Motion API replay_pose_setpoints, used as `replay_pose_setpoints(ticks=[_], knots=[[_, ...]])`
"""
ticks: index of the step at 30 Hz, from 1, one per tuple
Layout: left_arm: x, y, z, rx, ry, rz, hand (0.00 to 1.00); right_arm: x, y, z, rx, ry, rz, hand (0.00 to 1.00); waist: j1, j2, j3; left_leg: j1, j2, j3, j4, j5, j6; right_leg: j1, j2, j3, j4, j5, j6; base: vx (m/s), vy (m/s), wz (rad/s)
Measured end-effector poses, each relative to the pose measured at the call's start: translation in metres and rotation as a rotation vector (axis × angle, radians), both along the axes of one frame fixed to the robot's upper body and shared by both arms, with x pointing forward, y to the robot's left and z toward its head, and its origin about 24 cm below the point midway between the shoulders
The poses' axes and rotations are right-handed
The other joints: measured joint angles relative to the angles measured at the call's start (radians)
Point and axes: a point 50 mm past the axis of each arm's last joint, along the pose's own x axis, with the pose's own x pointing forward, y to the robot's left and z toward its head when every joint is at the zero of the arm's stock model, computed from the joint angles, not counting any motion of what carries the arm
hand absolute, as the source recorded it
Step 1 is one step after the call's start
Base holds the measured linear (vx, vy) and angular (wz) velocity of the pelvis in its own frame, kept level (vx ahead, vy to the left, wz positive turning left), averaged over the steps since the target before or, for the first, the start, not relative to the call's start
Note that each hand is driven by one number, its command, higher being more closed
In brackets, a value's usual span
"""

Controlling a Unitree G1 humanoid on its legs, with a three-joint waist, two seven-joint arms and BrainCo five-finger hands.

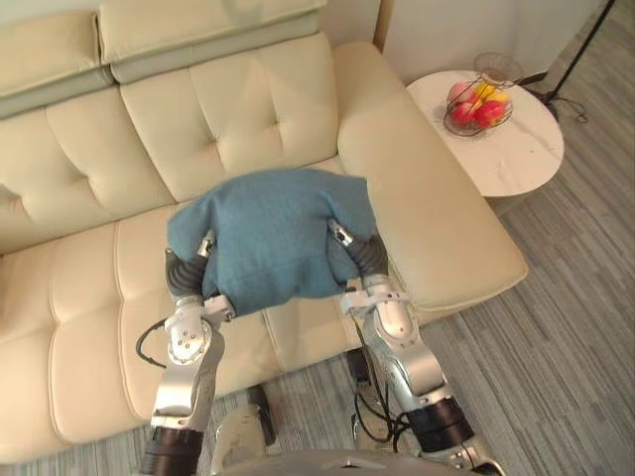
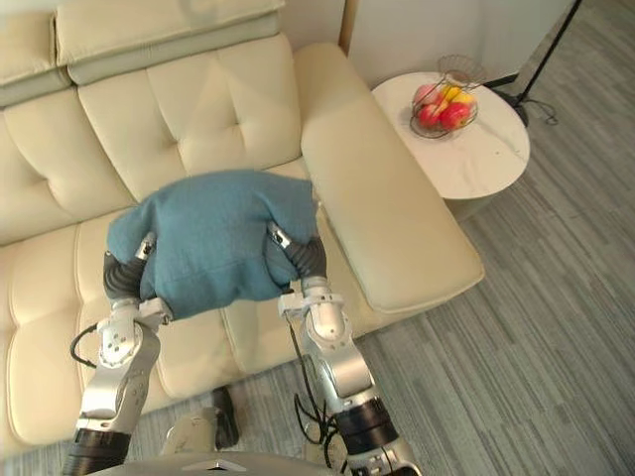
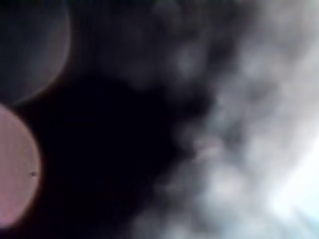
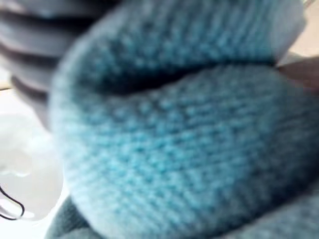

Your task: Pick up cushions and gather them together orderly.

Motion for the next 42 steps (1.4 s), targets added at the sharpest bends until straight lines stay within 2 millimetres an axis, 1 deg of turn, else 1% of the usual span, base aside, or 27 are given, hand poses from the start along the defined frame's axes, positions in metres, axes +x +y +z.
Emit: replay_pose_setpoints(ticks=[1,2,5,6,7,10,11,12,13,15,18,19,20,21,23,25,27,28,29,30,32,34,37,38,40,41,42], knots=[[0.002,0.000,0.003,0.003,-0.011,0.008,1.00,0.002,0.001,0.004,0.002,-0.014,-0.005,1.00,0.005,0.001,0.001,-0.014,0.004,-0.008,0.007,0.002,-0.003,-0.005,0.004,-0.005,0.000,-0.001,-0.002,-0.12,-0.094,0.27],[0.010,0.000,0.009,0.010,-0.026,0.015,1.00,0.007,0.003,0.011,0.005,-0.037,-0.016,1.00,0.006,0.008,0.008,-0.035,0.007,-0.027,0.006,0.013,-0.007,-0.009,0.007,-0.026,-0.001,-0.013,-0.017,-0.13,-0.100,0.33],[0.022,-0.002,0.028,0.017,-0.089,0.053,1.00,0.018,0.008,0.032,0.015,-0.102,-0.039,1.00,0.011,0.011,0.010,-0.086,0.008,-0.055,-0.007,0.047,-0.013,-0.053,0.011,-0.056,-0.002,-0.012,-0.025,-0.15,-0.110,0.30],[0.026,-0.003,0.037,0.023,-0.118,0.068,1.00,0.021,0.009,0.041,0.022,-0.132,-0.050,1.00,0.020,0.011,0.010,-0.104,0.005,-0.059,-0.025,0.066,-0.016,-0.073,0.010,-0.063,-0.003,-0.010,-0.028,-0.11,-0.090,0.31],[0.032,-0.004,0.046,0.025,-0.148,0.077,1.00,0.024,0.011,0.051,0.024,-0.166,-0.068,1.00,0.024,0.020,0.019,-0.116,0.002,-0.076,-0.043,0.085,-0.022,-0.078,0.010,-0.081,-0.009,-0.005,-0.035,-0.11,-0.097,0.32],[0.046,-0.006,0.068,0.041,-0.211,0.095,1.00,0.029,0.012,0.071,0.045,-0.230,-0.113,1.00,0.045,0.022,0.023,-0.131,0.000,-0.104,-0.090,0.128,-0.033,-0.095,0.013,-0.112,-0.013,0.002,-0.044,-0.06,-0.073,0.33],[0.055,-0.009,0.090,0.054,-0.275,0.094,1.00,0.034,0.010,0.091,0.047,-0.296,-0.153,1.00,0.056,0.024,0.025,-0.149,-0.002,-0.118,-0.122,0.160,-0.035,-0.117,0.017,-0.134,-0.013,0.010,-0.045,-0.02,-0.065,0.28],[0.058,-0.009,0.097,0.057,-0.296,0.096,1.00,0.037,0.010,0.097,0.046,-0.317,-0.170,1.00,0.057,0.024,0.027,-0.154,-0.003,-0.124,-0.136,0.172,-0.036,-0.124,0.019,-0.137,-0.013,0.012,-0.046,-0.03,-0.082,0.41],[0.066,-0.013,0.124,0.073,-0.372,0.099,1.00,0.043,0.007,0.118,0.060,-0.374,-0.229,1.00,0.061,0.025,0.030,-0.163,-0.004,-0.139,-0.184,0.208,-0.042,-0.142,0.021,-0.160,-0.013,0.018,-0.052,-0.03,-0.064,0.34],[0.073,-0.019,0.164,0.069,-0.489,0.097,1.00,0.047,0.005,0.148,0.119,-0.452,-0.302,1.00,0.071,0.029,0.053,-0.159,-0.002,-0.162,-0.247,0.252,-0.052,-0.155,0.025,-0.179,-0.013,0.019,-0.054,-0.04,-0.065,0.30],[0.072,-0.023,0.219,0.084,-0.654,0.115,1.00,0.041,0.006,0.190,0.210,-0.573,-0.365,1.00,0.084,0.035,0.068,-0.166,-0.003,-0.164,-0.337,0.308,-0.055,-0.198,0.035,-0.191,-0.013,0.022,-0.058,-0.04,-0.049,0.08],[0.071,-0.027,0.243,0.089,-0.716,0.123,1.00,0.038,0.003,0.206,0.242,-0.619,-0.404,1.00,0.093,0.038,0.072,-0.171,-0.004,-0.164,-0.374,0.330,-0.055,-0.218,0.037,-0.195,-0.013,0.022,-0.059,-0.03,-0.026,0.05],[0.071,-0.029,0.251,0.089,-0.737,0.121,1.00,0.037,0.002,0.212,0.252,-0.634,-0.420,1.00,0.094,0.041,0.075,-0.173,-0.004,-0.167,-0.385,0.337,-0.057,-0.223,0.038,-0.200,-0.013,0.022,-0.059,-0.03,-0.006,0.08],[0.071,-0.033,0.274,0.092,-0.782,0.120,0.00,0.038,0.000,0.228,0.290,-0.660,-0.451,0.00,0.097,0.042,0.076,-0.192,-0.003,-0.174,-0.402,0.351,-0.055,-0.245,0.038,-0.212,-0.013,0.024,-0.061,-0.03,0.003,0.10],[0.071,-0.038,0.299,0.093,-0.821,0.117,0.00,0.038,-0.001,0.247,0.337,-0.684,-0.480,0.00,0.098,0.043,0.080,-0.223,-0.003,-0.183,-0.402,0.356,-0.054,-0.271,0.038,-0.216,-0.013,0.025,-0.062,-0.03,0.014,0.09],[0.071,-0.041,0.313,0.089,-0.837,0.116,0.00,0.038,-0.002,0.259,0.363,-0.692,-0.498,0.00,0.100,0.044,0.086,-0.243,-0.001,-0.187,-0.402,0.358,-0.055,-0.287,0.038,-0.221,-0.013,0.025,-0.062,-0.02,0.027,0.07],[0.073,-0.042,0.336,0.109,-0.848,0.127,0.00,0.040,-0.006,0.276,0.403,-0.700,-0.538,0.00,0.101,0.047,0.100,-0.291,0.000,-0.196,-0.403,0.371,-0.053,-0.324,0.038,-0.243,-0.014,0.025,-0.063,-0.03,0.038,0.13],[0.073,-0.041,0.342,0.116,-0.848,0.123,0.00,0.040,-0.007,0.279,0.402,-0.704,-0.540,0.00,0.099,0.050,0.103,-0.308,-0.001,-0.204,-0.403,0.376,-0.052,-0.338,0.038,-0.249,-0.014,0.026,-0.064,-0.03,0.039,0.25],[0.074,-0.042,0.354,0.125,-0.845,0.112,0.00,0.045,-0.013,0.284,0.387,-0.699,-0.558,0.00,0.097,0.061,0.116,-0.345,0.000,-0.222,-0.404,0.389,-0.053,-0.361,0.038,-0.270,-0.014,0.028,-0.066,-0.02,0.053,0.28],[0.075,-0.044,0.358,0.134,-0.833,0.102,0.00,0.051,-0.017,0.285,0.376,-0.679,-0.573,0.00,0.098,0.065,0.138,-0.354,0.000,-0.223,-0.404,0.398,-0.050,-0.363,0.037,-0.274,-0.014,0.028,-0.067,-0.02,0.065,0.28],[0.085,-0.039,0.355,0.136,-0.771,0.104,0.00,0.066,-0.018,0.276,0.336,-0.602,-0.573,0.00,0.094,0.064,0.157,-0.381,-0.001,-0.222,-0.404,0.412,-0.049,-0.383,0.036,-0.287,-0.013,0.028,-0.067,-0.01,0.055,0.16],[0.095,-0.029,0.349,0.112,-0.714,0.120,0.00,0.076,-0.015,0.269,0.301,-0.552,-0.538,0.00,0.087,0.067,0.196,-0.396,0.000,-0.222,-0.404,0.423,-0.051,-0.391,0.036,-0.297,-0.014,0.028,-0.067,-0.01,0.049,0.12],[0.099,-0.018,0.342,0.101,-0.686,0.129,0.00,0.085,-0.016,0.250,0.252,-0.501,-0.514,0.00,0.082,0.066,0.214,-0.447,-0.001,-0.222,-0.403,0.437,-0.050,-0.435,0.037,-0.304,-0.014,0.032,-0.074,-0.03,0.072,0.07],[0.103,-0.010,0.335,0.090,-0.661,0.139,0.00,0.094,-0.015,0.233,0.220,-0.441,-0.504,0.00,0.077,0.065,0.224,-0.467,-0.001,-0.221,-0.404,0.440,-0.047,-0.454,0.037,-0.304,-0.014,0.035,-0.076,-0.04,0.074,-0.02],[0.110,0.004,0.315,0.088,-0.604,0.172,0.00,0.101,-0.017,0.207,0.195,-0.363,-0.492,0.00,0.073,0.065,0.242,-0.492,-0.002,-0.213,-0.404,0.437,-0.049,-0.484,0.035,-0.294,-0.013,0.034,-0.075,-0.04,0.073,-0.08],[0.112,0.009,0.309,0.078,-0.587,0.183,0.00,0.102,-0.018,0.200,0.188,-0.345,-0.494,0.00,0.070,0.064,0.243,-0.501,-0.002,-0.210,-0.405,0.434,-0.052,-0.496,0.035,-0.293,-0.013,0.034,-0.074,-0.03,0.061,-0.12],[0.116,0.023,0.291,0.046,-0.539,0.216,0.00,0.105,-0.019,0.184,0.172,-0.295,-0.487,0.00,0.060,0.062,0.259,-0.526,-0.003,-0.205,-0.404,0.434,-0.052,-0.522,0.034,-0.288,-0.013,0.043,-0.072,-0.03,0.058,-0.11]])
